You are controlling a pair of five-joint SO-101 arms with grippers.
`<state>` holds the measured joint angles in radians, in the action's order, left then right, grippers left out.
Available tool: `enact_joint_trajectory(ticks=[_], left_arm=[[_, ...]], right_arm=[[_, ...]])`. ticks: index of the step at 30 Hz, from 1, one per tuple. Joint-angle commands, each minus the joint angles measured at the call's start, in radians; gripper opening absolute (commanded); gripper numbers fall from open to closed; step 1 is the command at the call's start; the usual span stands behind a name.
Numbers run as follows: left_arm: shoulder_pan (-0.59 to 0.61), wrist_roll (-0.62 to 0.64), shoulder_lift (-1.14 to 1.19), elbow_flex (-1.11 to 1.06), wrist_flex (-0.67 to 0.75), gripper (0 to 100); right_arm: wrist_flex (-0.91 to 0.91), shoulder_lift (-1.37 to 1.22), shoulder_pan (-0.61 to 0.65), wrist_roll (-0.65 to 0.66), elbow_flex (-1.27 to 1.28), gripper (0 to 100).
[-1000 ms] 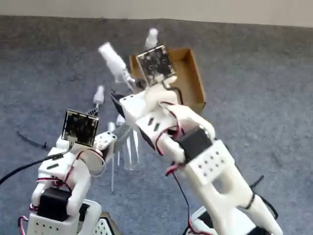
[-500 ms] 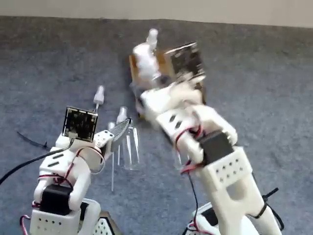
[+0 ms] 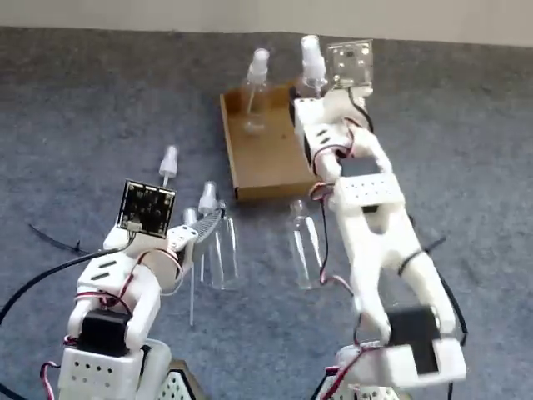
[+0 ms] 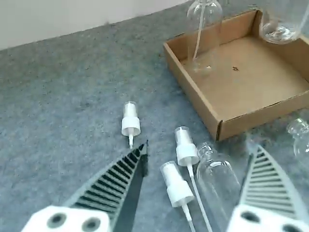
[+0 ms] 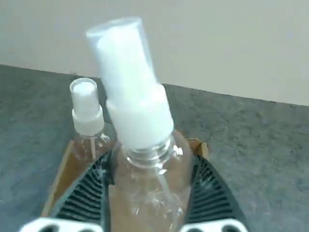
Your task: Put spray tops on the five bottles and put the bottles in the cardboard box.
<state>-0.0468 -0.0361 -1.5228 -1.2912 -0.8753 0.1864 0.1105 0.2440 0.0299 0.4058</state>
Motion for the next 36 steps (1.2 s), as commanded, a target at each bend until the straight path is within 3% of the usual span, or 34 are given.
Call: enact_joint_trajectory(ticks=[1, 7, 17, 25, 32, 36], left_arm=[[0.016, 0.008, -0.002, 0.005, 0.034, 29], [0.016, 0.008, 0.001, 0.005, 0.034, 29], [0.015, 0.008, 0.001, 0.005, 0.034, 29], [0.015, 0.008, 0.001, 0.005, 0.034, 29], [0.015, 0.008, 0.001, 0.005, 0.034, 29], [0.015, 0.008, 0.001, 0.005, 0.034, 29]], right_arm=[[-0.209, -0.119, -0.018, 0.014, -0.070, 0.3], [-0.363, -0.291, -0.019, 0.014, -0.113, 0.3], [-0.358, -0.552, -0.031, 0.012, -0.383, 0.3], [-0.355, -0.604, -0.031, 0.012, -0.412, 0.6], [-0.355, -0.604, -0.027, 0.012, -0.410, 14.5], [-0.355, -0.604, -0.027, 0.012, -0.409, 16.6]])
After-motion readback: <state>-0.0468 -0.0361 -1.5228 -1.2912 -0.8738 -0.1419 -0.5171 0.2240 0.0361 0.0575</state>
